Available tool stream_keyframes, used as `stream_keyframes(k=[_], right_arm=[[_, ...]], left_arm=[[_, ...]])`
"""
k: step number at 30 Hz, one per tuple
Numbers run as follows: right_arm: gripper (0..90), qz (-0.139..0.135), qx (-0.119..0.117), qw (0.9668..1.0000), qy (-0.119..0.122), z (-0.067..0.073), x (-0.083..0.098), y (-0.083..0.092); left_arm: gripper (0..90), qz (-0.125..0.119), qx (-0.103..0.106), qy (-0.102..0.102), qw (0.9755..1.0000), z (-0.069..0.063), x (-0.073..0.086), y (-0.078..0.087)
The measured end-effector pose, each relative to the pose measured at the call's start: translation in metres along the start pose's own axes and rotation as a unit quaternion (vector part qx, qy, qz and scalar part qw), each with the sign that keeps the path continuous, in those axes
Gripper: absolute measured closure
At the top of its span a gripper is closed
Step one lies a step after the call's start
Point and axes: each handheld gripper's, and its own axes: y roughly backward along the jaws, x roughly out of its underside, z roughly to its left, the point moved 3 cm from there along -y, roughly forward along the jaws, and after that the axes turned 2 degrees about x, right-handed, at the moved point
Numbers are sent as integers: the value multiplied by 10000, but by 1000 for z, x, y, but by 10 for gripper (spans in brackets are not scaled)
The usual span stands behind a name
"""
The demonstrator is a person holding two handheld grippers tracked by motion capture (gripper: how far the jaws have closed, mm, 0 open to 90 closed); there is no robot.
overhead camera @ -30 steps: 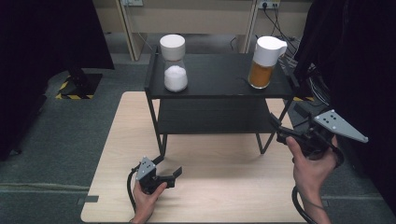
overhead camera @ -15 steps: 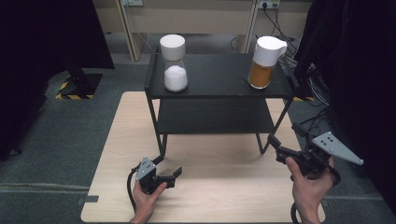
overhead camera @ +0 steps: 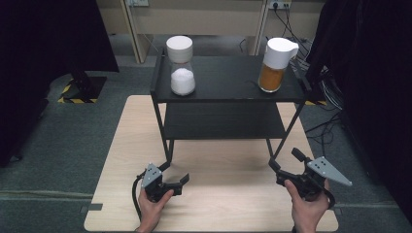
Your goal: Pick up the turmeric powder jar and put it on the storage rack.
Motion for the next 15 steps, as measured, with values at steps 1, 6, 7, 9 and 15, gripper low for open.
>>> stream_keyframes(k=[1, 6, 7, 9, 15], right_arm=[[78, 6, 7, 10000, -7, 0, 3, 0], [78, 51, 51, 10000, -15, 2, 18, -1], [78, 71, 58, 10000, -12, 2, 20, -1], [78, 80, 62, 9999, -38, 1, 25, -2], [78, 151, 95, 9998, -126, 0, 38, -5]], left_arm=[[34, 2, 1, -3, 10000, 0, 0, 0], [34, 1, -4, -5, 10000, 0, 0, 0], [34, 2, -5, -6, 10000, 0, 0, 0], [34, 4, -7, -7, 10000, 0, 0, 0], [34, 2, -3, -5, 10000, 0, 0, 0]])
